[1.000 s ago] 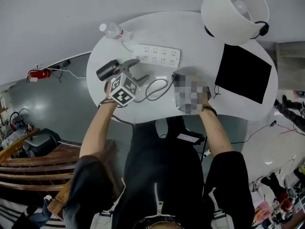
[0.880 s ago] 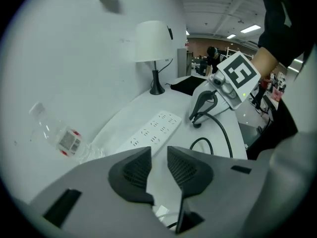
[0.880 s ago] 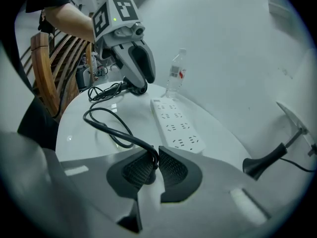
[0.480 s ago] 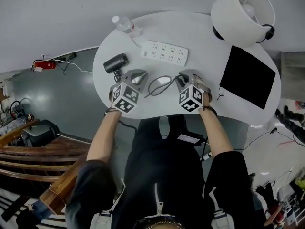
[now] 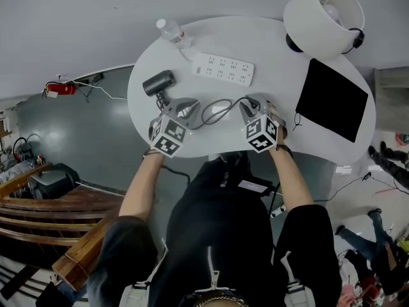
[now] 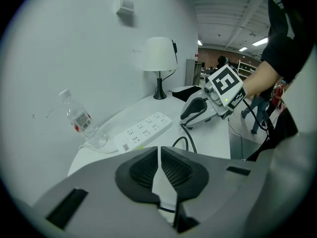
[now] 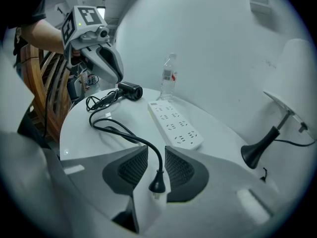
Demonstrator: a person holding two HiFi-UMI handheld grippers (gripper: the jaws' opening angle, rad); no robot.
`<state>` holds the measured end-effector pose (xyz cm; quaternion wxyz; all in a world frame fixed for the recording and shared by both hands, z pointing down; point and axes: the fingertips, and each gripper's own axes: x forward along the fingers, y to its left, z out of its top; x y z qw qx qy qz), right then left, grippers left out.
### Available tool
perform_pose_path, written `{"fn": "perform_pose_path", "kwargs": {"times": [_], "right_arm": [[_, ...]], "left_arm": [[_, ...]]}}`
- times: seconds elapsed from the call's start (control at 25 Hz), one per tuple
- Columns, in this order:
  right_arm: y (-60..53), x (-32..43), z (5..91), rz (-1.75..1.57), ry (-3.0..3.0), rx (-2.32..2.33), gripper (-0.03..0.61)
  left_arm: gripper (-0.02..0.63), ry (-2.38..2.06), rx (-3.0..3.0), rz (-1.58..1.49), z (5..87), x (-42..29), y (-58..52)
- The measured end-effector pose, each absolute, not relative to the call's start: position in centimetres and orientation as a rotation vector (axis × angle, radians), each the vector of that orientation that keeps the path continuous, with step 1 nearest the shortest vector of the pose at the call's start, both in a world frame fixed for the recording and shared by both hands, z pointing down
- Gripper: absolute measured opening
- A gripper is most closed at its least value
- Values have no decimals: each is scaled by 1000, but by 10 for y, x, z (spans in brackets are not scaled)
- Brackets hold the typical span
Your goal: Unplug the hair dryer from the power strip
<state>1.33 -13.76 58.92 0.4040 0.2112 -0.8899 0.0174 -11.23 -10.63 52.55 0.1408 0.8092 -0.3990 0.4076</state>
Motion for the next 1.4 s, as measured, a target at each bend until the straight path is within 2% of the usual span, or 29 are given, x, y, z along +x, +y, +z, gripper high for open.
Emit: {"fn": "perform_pose_path", "kwargs": {"times": [0.12,0.32,0.96,1.4], "right_arm": [[-136,16,579,66,-2260,576,95],[-136,23,557,57,-2270,687,9],[-117,64,436,101,-2391,1033,5],[-78,97,387,152,-2510,1237,5]], "left_arm": [[28,-1158,2354,1146,521,-110,-101],[28,-1175,2385,1093,510,-107,-92],[25,-1323,2441,795,456,-109,-55],[23,-1392,2498,675,418,-106,-23]]}}
